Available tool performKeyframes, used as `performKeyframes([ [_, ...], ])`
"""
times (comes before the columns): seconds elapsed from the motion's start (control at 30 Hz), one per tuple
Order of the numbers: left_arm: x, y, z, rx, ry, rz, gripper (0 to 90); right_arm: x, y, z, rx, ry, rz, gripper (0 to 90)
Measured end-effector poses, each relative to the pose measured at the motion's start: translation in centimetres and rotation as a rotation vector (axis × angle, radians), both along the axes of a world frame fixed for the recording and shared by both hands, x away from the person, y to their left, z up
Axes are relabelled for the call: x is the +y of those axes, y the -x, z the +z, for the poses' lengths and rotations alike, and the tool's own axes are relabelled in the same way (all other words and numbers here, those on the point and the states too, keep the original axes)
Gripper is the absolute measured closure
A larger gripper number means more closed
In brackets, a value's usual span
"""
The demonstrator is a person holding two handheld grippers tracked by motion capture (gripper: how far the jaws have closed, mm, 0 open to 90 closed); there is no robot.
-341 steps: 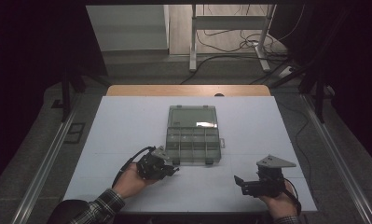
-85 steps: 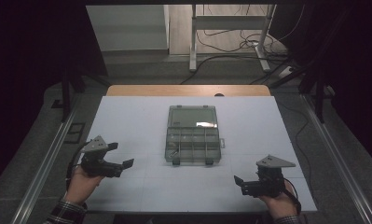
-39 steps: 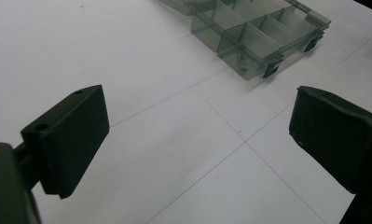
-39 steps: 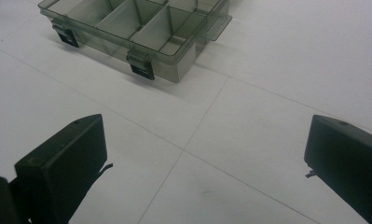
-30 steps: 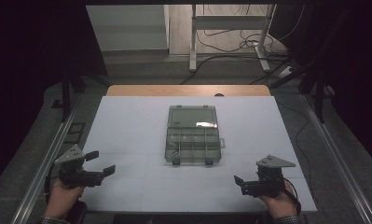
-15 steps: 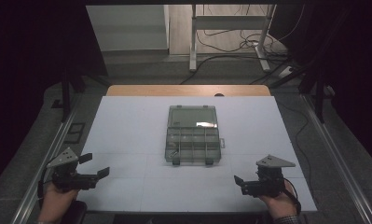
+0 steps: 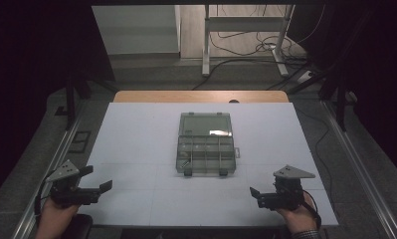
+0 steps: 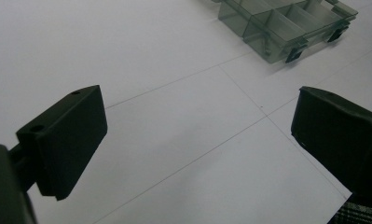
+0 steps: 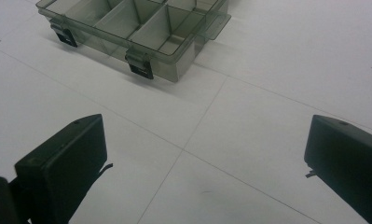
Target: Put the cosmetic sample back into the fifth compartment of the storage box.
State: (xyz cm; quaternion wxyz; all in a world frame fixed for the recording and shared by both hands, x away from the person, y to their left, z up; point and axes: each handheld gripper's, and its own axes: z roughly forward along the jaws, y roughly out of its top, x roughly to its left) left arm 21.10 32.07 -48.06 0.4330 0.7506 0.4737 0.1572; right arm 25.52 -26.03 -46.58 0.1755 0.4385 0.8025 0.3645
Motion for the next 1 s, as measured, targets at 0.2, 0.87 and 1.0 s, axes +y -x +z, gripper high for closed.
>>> performKeyframes([
  [0.2, 0.3, 0.2, 0.0, 0.003, -0.004, 0.012, 4.1, 0.0, 0.0, 0.0, 0.001, 0.001, -0.001, 0.0],
  [0.87, 1.3, 0.9, 0.0, 0.011, -0.016, 0.033, 4.1, 0.0, 0.0, 0.0, 0.001, 0.001, -0.005, 0.0],
  [1.0, 1.3, 0.9, 0.0, 0.014, -0.012, 0.033, 4.1, 0.0, -0.1, 0.0, 0.003, 0.004, -0.004, 0.0],
])
